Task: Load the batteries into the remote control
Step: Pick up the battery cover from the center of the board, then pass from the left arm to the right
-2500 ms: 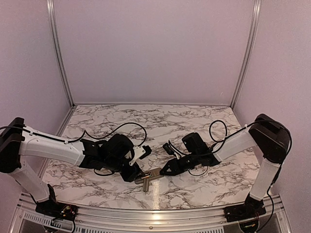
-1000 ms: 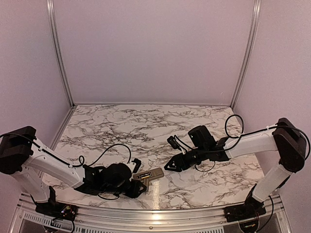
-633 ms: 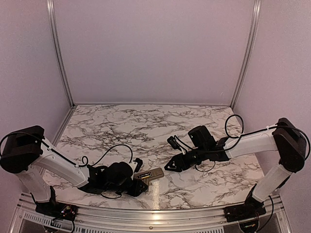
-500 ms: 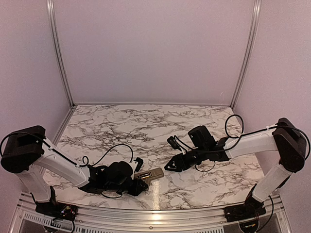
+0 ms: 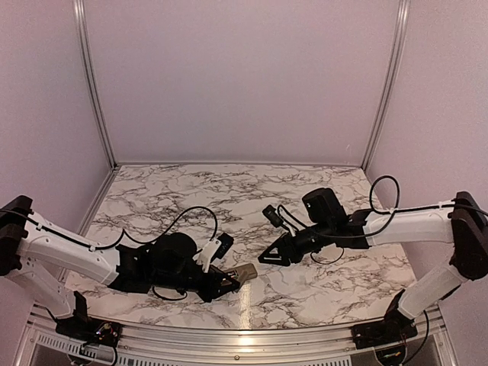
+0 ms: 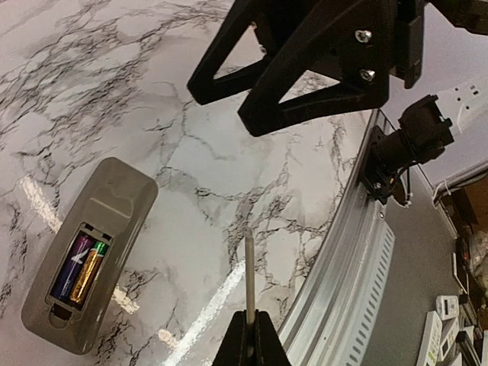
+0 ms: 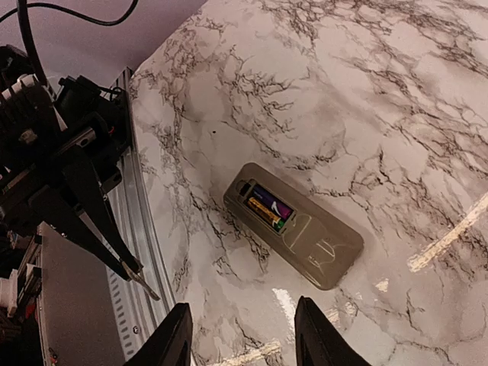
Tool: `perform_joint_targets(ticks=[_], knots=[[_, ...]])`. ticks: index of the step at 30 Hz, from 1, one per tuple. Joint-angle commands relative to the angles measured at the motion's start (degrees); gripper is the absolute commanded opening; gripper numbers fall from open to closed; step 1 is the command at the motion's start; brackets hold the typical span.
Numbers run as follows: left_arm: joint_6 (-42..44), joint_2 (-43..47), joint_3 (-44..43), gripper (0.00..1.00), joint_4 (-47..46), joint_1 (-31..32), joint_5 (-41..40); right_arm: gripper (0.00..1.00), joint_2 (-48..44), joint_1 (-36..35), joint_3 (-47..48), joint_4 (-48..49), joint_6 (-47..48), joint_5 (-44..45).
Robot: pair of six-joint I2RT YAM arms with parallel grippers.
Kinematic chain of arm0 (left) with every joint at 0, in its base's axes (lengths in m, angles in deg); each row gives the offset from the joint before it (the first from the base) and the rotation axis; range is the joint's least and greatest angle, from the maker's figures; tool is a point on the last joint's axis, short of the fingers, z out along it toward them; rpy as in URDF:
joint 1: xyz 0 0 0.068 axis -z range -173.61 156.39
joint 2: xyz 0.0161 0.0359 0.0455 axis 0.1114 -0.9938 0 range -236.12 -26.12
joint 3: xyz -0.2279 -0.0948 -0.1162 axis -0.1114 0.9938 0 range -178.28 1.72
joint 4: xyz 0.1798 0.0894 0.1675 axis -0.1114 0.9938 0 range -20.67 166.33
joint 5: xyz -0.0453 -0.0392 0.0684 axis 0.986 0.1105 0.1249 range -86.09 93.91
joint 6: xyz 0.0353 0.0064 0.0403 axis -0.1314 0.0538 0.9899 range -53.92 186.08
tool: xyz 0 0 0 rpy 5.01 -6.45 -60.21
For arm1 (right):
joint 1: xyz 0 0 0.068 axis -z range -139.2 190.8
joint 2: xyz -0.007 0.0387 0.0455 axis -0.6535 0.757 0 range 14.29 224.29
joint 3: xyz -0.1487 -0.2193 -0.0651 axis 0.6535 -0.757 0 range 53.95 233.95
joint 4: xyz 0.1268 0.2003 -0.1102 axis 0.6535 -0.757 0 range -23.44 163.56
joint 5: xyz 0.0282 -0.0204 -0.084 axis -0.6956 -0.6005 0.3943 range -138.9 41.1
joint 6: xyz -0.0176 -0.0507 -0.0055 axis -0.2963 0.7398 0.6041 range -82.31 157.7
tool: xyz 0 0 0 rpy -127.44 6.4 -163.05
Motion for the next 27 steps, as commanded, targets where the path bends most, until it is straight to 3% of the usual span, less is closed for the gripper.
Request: perform_joint_targets(ticks=[1, 6, 13, 27], knots=[[11.49, 4.39, -4.82, 0.0, 12.46, -0.03, 12.23, 0.44, -5.57, -2.9, 1.93, 0.94, 5.46, -9.43], [15.61, 5.29, -7.65, 0.0, 17.82, -0.14, 19.35, 0.44, -6.29, -6.04, 2.67, -0.57, 7.7, -15.15], [19.27, 5.99, -10.13, 0.0, 23.53, -0.3, 18.46, 0.42, -5.72, -9.96, 2.81, -2.96, 9.34, -16.85], [19.09, 8.31, -9.48, 0.0, 21.67, -1.11, 18.65, 0.36, -2.72, -12.26, 2.28, 1.67, 6.64, -16.97]])
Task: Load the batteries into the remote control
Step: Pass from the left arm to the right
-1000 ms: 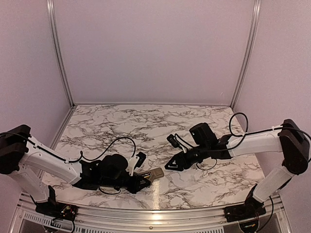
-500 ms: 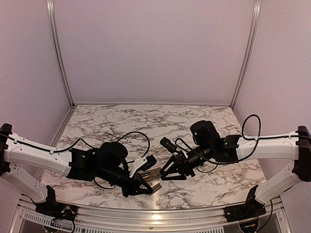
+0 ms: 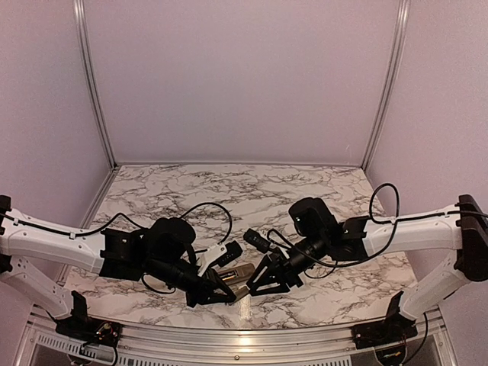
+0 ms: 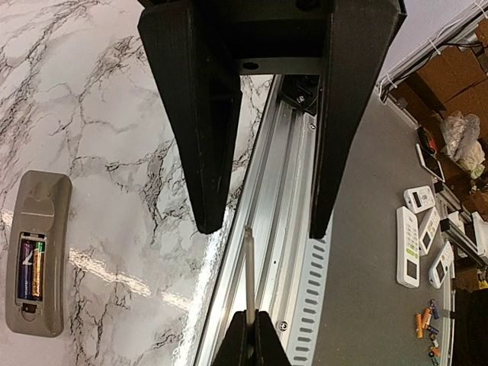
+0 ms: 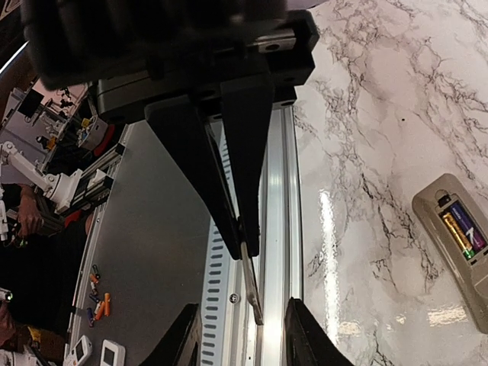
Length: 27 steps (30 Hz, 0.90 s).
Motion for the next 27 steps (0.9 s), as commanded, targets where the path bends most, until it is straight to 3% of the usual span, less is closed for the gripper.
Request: perform_joint_targets(ticks=[1, 6, 17, 22, 26, 27], knots=[[1.01, 0.81, -1.23, 0.0, 0.3, -0.35, 1.0, 0.34, 0.48, -0.94, 1.05, 4.19, -1.71, -0.55], [0.82, 1.4, -0.95, 0.0, 0.1, -0.66, 0.06, 0.25, 0.27, -1.52, 1.12, 5.35, -2.22, -0.77], [-0.52, 3.85, 0.33, 0.0, -2.25, -1.82, 0.84, 0.2, 1.63, -2.0, 2.01, 4.8, -1.31, -1.23], [-0.29, 4.56, 0.32, 0.0, -2.24, -1.93, -0.95, 0.0, 0.84, -2.0, 2.11, 6.78, -2.76, -1.66], [-0.2, 7.36, 1.17, 0.01, -3.12, -2.08, -5.22, 0.0, 0.49, -2.01, 1.96, 6.91, -3.66, -0.64], [-0.27, 8.39, 1.63, 0.06, -4.37, -2.1, -6.25, 0.0, 0.49, -2.0, 1.96, 6.9, -4.01, 0.04]])
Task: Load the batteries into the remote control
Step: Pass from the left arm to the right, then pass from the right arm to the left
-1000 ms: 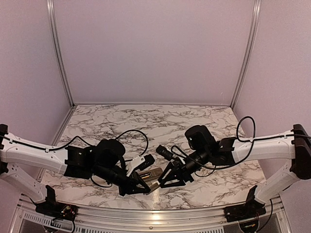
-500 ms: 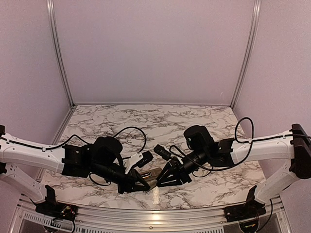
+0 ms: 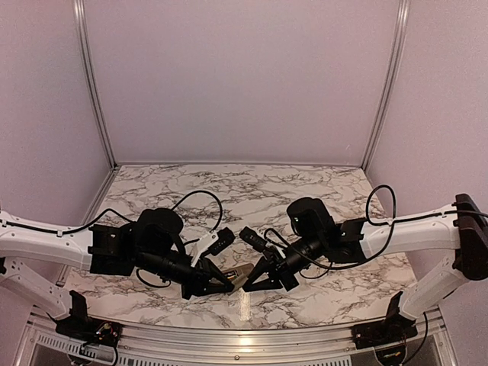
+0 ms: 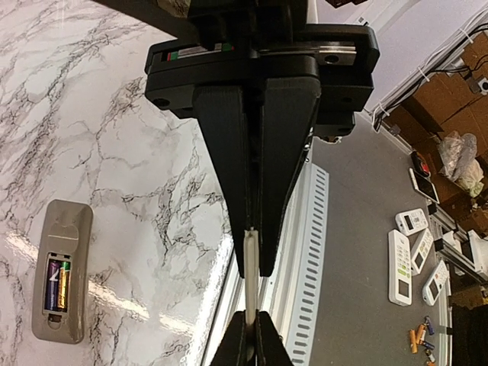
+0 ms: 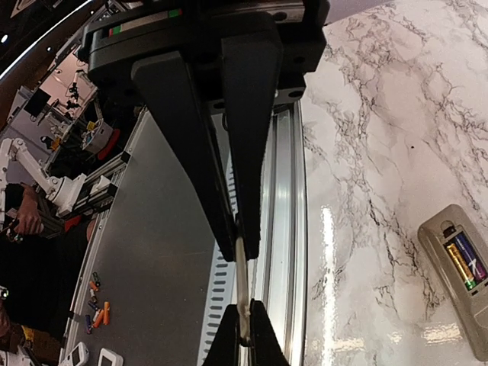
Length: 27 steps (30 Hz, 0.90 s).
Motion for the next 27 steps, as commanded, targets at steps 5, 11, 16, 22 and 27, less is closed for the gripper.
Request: perform_joint_targets(ticks=[5, 11, 16, 22, 27], knots=[[0.47, 9.1, 3.4, 0.34, -4.97, -0.94, -11.84, 0.0, -0.47, 0.15, 1.63, 2.68, -3.87, 2.09], [1.02, 12.03, 4.78, 0.63, -4.56, -1.12, -16.98, 0.0, -1.19, 4.43, -0.82, 9.15, -10.8, 2.05], [3.52, 15.69, 6.76, 0.79, -4.16, -1.15, -24.5, 0.0, -1.42, 10.42, -3.44, 14.11, -18.34, 3.48], [14.57, 16.33, 8.21, 0.81, -1.86, 0.93, -30.64, 0.0, 0.18, 12.82, -4.14, 16.07, -25.04, 4.86], [23.4, 13.37, 7.04, 0.81, -2.28, 4.84, -37.8, 0.0, 2.2, 12.76, -5.39, 21.55, -32.13, 3.55]])
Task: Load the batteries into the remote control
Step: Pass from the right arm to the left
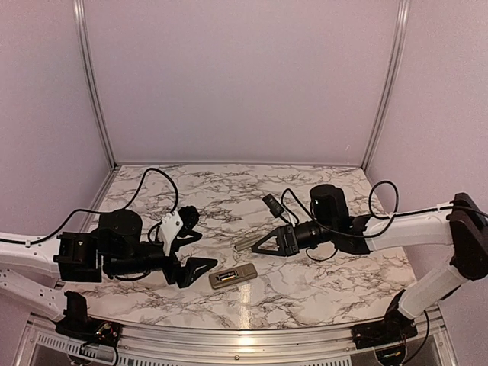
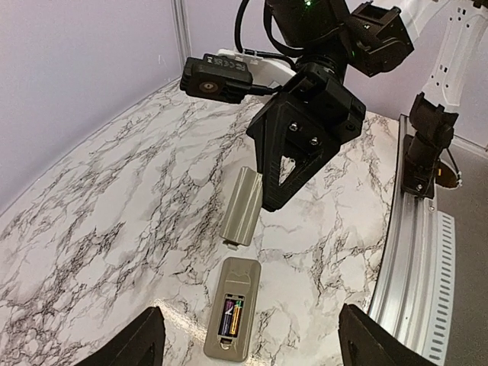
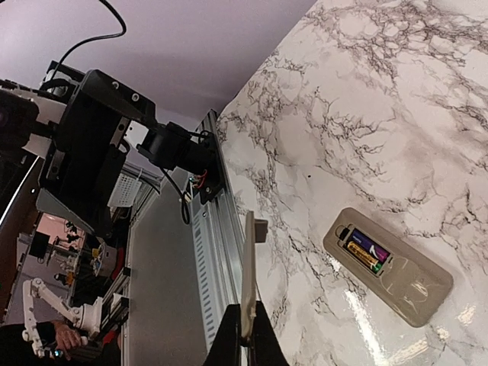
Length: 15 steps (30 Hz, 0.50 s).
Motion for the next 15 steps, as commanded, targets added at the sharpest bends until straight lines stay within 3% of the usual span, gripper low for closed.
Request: perform_joint_targets(ticks=[1, 8, 15], knots=[[10.57, -2.59, -0.38, 0.81, 0.58, 2.76, -8.5, 0.0, 2.14, 0.15, -1.34, 7.09, -8.55, -0.54], [17.95, -5.26, -1.04, 0.79, -5.24, 3.74, -9.83, 0.0, 4.55, -1.68, -2.25, 12.96, -14.08, -2.68], [21.88, -11.88, -4.67, 0.7, -2.82, 4.01, -5.68, 0.0, 6.37, -5.14, -1.14, 15.86, -15.74, -3.15]])
